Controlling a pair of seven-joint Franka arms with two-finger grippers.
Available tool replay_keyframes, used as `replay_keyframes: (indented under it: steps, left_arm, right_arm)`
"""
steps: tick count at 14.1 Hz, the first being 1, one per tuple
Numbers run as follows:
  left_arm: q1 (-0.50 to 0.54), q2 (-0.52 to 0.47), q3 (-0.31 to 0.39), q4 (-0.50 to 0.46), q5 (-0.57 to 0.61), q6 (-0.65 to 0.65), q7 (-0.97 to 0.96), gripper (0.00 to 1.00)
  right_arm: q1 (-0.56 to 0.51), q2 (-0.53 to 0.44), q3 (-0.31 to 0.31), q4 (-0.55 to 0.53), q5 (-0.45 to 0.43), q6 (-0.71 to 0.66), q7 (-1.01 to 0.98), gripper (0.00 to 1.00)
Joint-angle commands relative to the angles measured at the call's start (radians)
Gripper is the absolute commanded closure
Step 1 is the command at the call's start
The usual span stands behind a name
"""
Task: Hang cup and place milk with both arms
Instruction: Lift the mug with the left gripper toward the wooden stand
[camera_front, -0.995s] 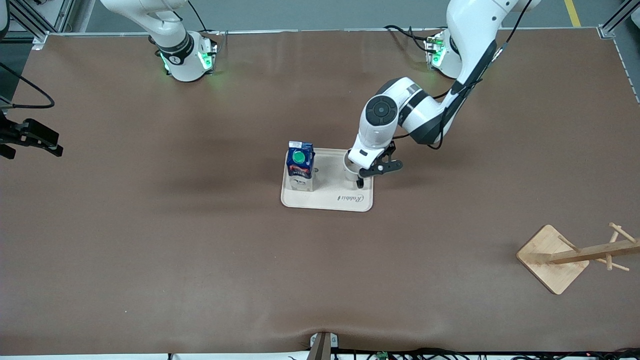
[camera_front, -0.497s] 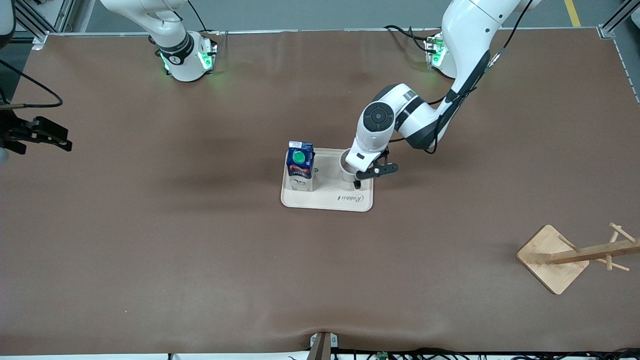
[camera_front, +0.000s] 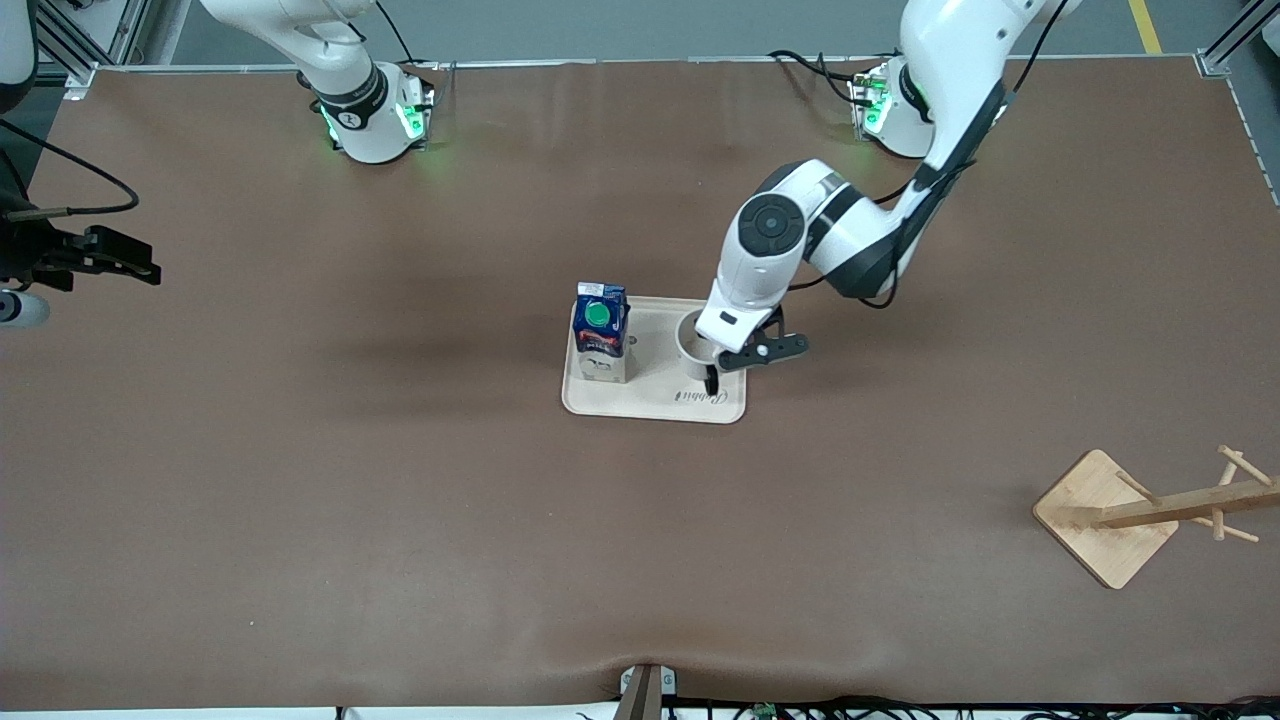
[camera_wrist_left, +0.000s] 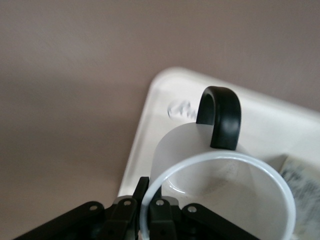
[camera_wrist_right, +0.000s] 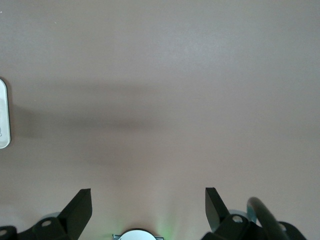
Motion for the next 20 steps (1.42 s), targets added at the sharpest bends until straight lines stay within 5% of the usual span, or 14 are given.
replay_keyframes:
  steps: [1, 8, 20]
  left_arm:
    - [0.073, -0.080, -0.006, 0.069, -0.006, -0.118, 0.045, 1.00]
    - [0.278, -0.180, -0.005, 0.136, -0.026, -0.134, 0.274, 1.00]
    - [0.618, -0.163, -0.005, 0.177, -0.027, -0.117, 0.711, 1.00]
  right_arm:
    - [-0.002, 0.000, 0.003, 0.044, 0.016, -0.028, -0.010, 0.00]
    - [0.038, 0.009, 0.004, 0.050, 0.020, 0.026, -0.013, 0.00]
    - [0.081, 0.126, 0.000, 0.047, 0.006, -0.017, -0.014, 0.00]
